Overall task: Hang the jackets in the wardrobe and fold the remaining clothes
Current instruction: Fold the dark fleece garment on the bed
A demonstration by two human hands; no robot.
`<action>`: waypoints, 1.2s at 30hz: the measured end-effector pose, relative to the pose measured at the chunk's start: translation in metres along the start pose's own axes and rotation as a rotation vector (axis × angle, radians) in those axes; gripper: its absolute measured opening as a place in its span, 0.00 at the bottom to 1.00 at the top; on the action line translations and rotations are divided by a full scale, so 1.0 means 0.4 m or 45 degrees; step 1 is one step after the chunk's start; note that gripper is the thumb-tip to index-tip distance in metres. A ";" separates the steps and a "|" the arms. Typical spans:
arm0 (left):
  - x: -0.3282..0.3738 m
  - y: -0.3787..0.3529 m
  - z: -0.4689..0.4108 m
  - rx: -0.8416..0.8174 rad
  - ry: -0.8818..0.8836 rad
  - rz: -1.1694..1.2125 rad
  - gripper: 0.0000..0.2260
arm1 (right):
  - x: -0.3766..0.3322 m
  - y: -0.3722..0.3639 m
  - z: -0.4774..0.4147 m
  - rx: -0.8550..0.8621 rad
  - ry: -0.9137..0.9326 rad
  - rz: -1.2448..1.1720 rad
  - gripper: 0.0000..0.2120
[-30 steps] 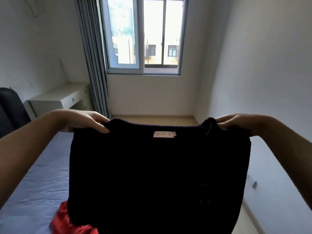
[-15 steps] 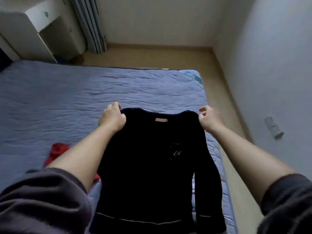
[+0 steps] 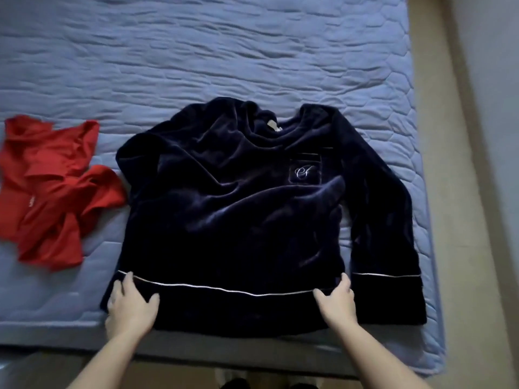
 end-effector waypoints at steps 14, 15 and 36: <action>-0.127 -0.065 -0.052 -0.034 0.130 0.180 0.18 | 0.163 -0.014 -0.053 -0.161 0.045 0.079 0.16; -0.135 -0.075 -0.024 -0.084 0.141 0.157 0.18 | 0.192 -0.004 -0.038 -0.171 0.000 0.114 0.16; 0.060 0.189 -0.191 -0.108 -0.148 -0.054 0.18 | -0.327 -0.034 0.183 0.056 0.741 0.815 0.31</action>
Point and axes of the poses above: each hand's wrist, its own z-axis away from the middle knuckle, its own y-axis out of the back of the hand, x = y × z, the point moved 7 cm from there along -z, towards the middle knuckle, and after that the axes turned 4 degrees about x, right-handed, at the moved point
